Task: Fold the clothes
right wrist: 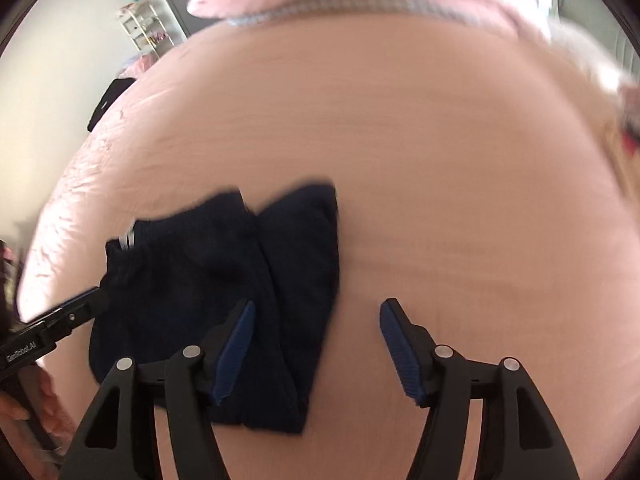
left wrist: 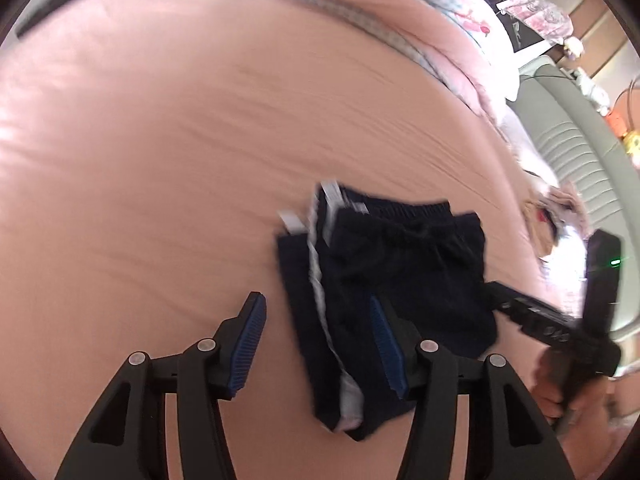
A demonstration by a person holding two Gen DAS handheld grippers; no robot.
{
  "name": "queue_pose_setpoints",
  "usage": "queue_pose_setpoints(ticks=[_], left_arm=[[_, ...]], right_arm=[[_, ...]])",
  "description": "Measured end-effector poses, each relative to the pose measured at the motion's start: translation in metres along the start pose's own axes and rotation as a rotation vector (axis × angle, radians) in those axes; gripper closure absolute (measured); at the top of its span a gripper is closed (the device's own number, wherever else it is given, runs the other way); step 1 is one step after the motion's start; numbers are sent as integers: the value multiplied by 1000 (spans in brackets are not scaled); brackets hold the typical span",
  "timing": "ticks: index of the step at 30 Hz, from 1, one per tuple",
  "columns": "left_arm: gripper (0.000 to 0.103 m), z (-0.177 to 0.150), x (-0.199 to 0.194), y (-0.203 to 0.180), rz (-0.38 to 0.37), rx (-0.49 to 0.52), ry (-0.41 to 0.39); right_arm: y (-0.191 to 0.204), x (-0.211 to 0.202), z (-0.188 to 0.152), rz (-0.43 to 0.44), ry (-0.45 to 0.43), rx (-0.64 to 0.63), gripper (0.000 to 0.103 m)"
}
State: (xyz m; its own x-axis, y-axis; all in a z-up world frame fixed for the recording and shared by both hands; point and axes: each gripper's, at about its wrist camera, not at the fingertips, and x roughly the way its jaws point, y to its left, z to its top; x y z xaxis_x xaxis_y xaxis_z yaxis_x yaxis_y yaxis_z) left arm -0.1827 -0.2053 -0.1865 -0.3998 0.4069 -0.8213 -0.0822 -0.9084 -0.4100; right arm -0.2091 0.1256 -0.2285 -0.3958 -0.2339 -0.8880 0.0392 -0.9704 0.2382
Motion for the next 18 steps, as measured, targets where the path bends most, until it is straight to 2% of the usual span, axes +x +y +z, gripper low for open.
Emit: queue_pose_setpoints(ticks=[4, 6, 7, 8, 9, 10, 13, 18], left_arm=[[52, -1, 15, -11, -44, 18, 10], [56, -3, 23, -20, -17, 12, -7], [67, -3, 27, -25, 0, 14, -14], [94, -3, 29, -33, 32, 42, -15], [94, -3, 30, -39, 40, 53, -15], [94, -4, 30, -46, 47, 66, -16], [94, -7, 20, -72, 40, 116, -49], [94, 2, -2, -119, -5, 166, -62]], right_arm=[[13, 4, -6, 1, -11, -60, 36], [26, 11, -8, -18, -18, -111, 36], [33, 14, -10, -50, -34, -147, 37], [41, 15, -10, -72, -50, -174, 45], [47, 13, -9, -45, -48, -176, 73], [51, 10, -8, 19, -28, -165, 88], [66, -3, -10, 91, -22, -150, 91], [68, -55, -13, 117, -81, -125, 92]])
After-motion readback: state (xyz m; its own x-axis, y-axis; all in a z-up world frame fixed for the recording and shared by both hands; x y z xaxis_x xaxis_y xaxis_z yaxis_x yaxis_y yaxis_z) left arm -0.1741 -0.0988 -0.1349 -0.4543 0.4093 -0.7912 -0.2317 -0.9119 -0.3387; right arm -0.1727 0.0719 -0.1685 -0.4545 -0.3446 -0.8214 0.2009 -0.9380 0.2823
